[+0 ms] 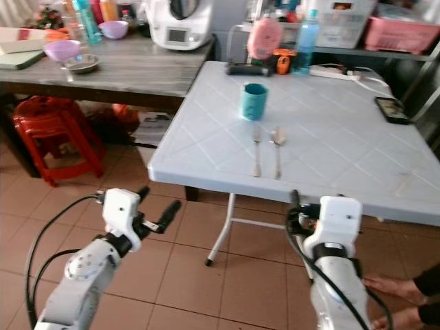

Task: Setting the table

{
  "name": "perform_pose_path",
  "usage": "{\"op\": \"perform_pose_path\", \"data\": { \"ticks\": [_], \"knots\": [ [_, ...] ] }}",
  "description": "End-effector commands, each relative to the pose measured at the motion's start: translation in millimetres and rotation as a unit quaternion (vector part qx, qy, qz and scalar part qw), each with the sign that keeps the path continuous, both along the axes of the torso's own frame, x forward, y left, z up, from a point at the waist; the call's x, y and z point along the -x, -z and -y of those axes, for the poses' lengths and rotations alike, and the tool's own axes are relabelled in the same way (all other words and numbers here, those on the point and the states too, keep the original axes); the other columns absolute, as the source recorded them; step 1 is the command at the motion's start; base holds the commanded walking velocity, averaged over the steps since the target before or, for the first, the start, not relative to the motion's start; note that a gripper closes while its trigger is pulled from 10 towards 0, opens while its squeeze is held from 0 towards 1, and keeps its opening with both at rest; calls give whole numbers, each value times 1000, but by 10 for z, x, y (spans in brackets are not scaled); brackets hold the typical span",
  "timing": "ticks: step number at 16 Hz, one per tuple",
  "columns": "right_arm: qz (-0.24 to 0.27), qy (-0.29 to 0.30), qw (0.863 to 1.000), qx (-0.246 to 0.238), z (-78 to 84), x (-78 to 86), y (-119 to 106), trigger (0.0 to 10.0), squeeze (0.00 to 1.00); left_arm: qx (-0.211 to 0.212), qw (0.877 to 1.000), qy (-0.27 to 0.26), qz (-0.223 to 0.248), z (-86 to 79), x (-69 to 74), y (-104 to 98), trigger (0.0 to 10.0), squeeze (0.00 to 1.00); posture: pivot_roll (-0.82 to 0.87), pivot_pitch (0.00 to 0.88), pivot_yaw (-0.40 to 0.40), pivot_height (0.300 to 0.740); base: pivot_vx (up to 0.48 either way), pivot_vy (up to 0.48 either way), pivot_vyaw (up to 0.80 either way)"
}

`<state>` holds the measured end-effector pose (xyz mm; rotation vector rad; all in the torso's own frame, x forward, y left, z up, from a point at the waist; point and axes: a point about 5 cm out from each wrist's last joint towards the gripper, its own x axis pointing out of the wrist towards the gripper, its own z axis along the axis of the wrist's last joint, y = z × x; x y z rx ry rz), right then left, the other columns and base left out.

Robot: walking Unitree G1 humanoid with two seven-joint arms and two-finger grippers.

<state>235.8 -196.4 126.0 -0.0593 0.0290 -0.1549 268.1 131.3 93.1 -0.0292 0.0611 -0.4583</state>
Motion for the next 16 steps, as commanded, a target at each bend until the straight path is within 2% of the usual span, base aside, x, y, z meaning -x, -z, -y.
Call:
{"op": "perform_pose_path", "data": {
  "ticks": [1,10,16],
  "knots": [
    [2,5,1000,1,31,3,-17,10000,0,1,1000,3,2,22,2,-20,10000,0,-55,17,19,740,0,341,0],
    [0,6,1000,2,30,3,-7,10000,0,1,1000,4,-2,34,0,-13,10000,0,-57,20,21,740,0,431,0],
    [0,6,1000,2,33,6,-3,10000,0,16,999,29,17,80,35,-79,10000,0,-57,21,20,740,0,0,0]
  ]
}}
